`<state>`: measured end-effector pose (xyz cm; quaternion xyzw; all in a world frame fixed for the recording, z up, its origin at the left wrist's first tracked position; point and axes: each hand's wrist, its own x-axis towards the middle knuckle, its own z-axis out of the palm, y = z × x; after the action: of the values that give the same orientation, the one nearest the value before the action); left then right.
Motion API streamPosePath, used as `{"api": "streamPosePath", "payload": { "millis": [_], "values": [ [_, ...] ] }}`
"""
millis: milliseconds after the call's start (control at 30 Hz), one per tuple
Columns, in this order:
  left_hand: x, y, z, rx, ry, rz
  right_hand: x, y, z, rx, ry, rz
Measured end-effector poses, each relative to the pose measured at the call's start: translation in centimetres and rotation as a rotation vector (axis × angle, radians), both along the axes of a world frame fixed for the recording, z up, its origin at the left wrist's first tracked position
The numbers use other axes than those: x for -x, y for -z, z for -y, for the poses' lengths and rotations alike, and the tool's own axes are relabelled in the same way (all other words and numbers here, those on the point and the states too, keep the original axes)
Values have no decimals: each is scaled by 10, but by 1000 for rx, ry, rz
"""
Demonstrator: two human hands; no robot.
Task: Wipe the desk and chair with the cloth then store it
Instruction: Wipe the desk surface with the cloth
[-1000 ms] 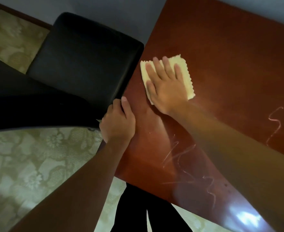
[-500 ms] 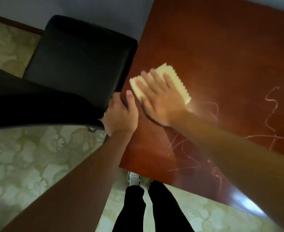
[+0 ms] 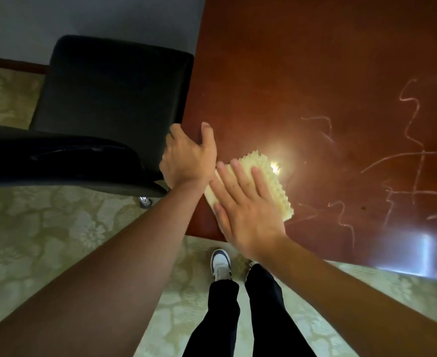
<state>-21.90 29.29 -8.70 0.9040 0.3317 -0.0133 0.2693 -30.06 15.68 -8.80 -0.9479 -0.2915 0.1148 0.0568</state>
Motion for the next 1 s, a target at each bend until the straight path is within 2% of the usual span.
{"api": "streamPosePath", "payload": {
  "millis": [167, 267, 367, 467, 600, 800, 867, 1000],
  "values": [
    [3, 1, -1, -3, 32, 33, -7, 3, 8, 12, -30, -3],
    [7, 1, 2, -74, 118, 59, -60, 5, 32, 33, 213, 46],
    [9, 2, 5, -137, 177, 68, -88, 5, 47, 62, 290, 25],
    [7, 4, 4, -160, 170, 58, -73, 6, 34, 29, 326, 52],
    [8, 6, 7, -198, 209, 62, -15, 3, 14, -21, 263, 44],
    [12, 6, 8, -387, 535, 118, 33, 0, 7, -14, 199, -19],
    [13, 5, 12, -320, 666, 141, 28, 2, 24, -10, 209, -7],
    [19, 2, 33, -240, 865, 160, -2, 5, 85, 28, 416, 44]
  ]
}}
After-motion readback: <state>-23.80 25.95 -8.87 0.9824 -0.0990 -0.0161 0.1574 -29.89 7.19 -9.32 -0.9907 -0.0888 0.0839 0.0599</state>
